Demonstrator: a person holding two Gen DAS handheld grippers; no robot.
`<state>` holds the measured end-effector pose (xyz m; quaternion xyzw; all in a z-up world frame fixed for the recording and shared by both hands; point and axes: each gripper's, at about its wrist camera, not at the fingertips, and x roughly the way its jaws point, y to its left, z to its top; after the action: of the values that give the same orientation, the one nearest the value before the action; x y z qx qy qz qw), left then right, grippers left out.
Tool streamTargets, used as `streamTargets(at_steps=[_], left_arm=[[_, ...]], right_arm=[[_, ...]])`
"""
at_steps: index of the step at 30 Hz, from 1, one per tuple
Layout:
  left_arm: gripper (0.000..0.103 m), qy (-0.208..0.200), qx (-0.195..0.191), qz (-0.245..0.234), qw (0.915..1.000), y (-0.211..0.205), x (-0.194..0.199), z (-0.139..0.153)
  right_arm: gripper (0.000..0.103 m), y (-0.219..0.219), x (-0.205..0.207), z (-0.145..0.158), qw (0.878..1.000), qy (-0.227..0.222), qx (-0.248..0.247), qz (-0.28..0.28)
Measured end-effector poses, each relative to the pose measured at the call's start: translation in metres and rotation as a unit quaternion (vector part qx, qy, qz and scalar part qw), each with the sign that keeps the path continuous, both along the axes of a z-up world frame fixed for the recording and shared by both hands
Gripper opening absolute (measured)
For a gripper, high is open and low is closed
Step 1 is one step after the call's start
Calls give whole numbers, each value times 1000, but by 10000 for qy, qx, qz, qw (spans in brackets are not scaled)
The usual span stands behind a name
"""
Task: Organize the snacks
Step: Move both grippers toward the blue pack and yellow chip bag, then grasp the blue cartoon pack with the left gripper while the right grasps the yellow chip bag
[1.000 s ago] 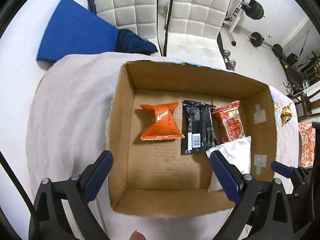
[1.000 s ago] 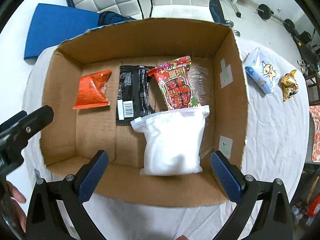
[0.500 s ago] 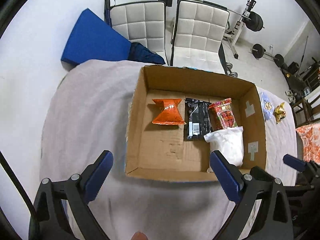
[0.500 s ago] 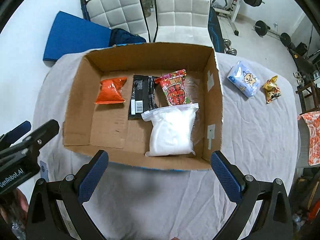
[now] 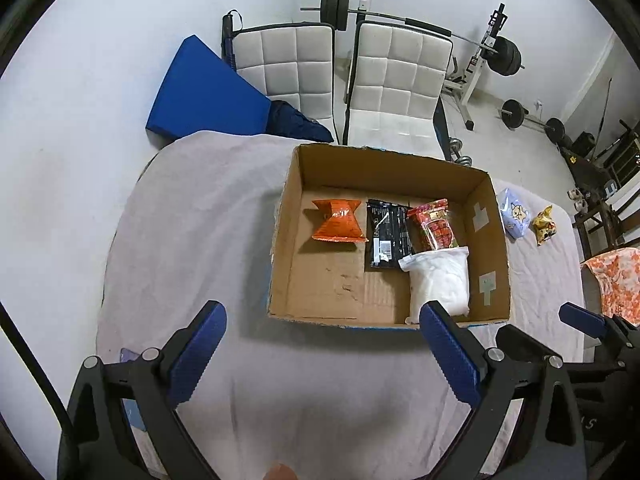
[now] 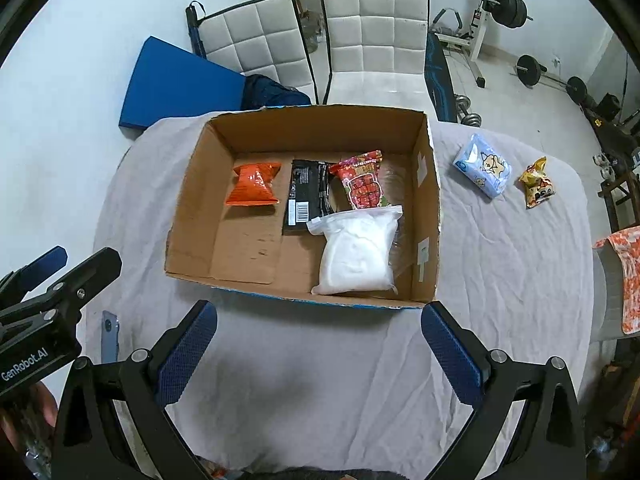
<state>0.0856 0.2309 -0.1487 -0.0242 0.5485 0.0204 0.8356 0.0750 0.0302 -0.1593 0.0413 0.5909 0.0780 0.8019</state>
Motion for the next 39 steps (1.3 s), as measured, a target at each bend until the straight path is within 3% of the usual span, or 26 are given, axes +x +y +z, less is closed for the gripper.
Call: streamTargets(at_steps=[5, 11, 20, 24, 27, 30, 34, 37, 39], left_arm=[[99, 20, -6, 25, 10000, -6, -2, 5], [99, 38, -235, -227, 9995, -46, 14, 11], [99, 289, -813, -1022, 9910, -174, 85, 1], [99, 975, -1565, -1003, 9777, -228, 130, -32], [99, 1503, -2113, -664, 9635, -264, 165, -68], [99, 1857, -2223, -403, 9563, -295, 192, -102], [99, 2354, -2314, -36, 9439, -322, 220, -152], [99, 2686, -2389, 277, 9328, -329, 235, -187], [99, 2923, -2522, 520, 9210, -327, 241, -209]], right_arm=[[103, -9, -1, -1, 9999, 87, 144, -20], [103, -54, 4, 1, 9992, 107, 212, -306], [103, -198, 35, -9, 9899, 133, 23, -1409], [103, -264, 59, -22, 9847, 237, -153, -1718], [103, -312, 83, -41, 9802, 372, -98, -1944], [103, -350, 113, -64, 9768, 486, 19, -2086], [103, -381, 163, -107, 9795, 738, 198, -1866], [97, -389, 200, -143, 9828, 992, 80, -1558], [91, -389, 223, -166, 9857, 1135, -58, -1247]])
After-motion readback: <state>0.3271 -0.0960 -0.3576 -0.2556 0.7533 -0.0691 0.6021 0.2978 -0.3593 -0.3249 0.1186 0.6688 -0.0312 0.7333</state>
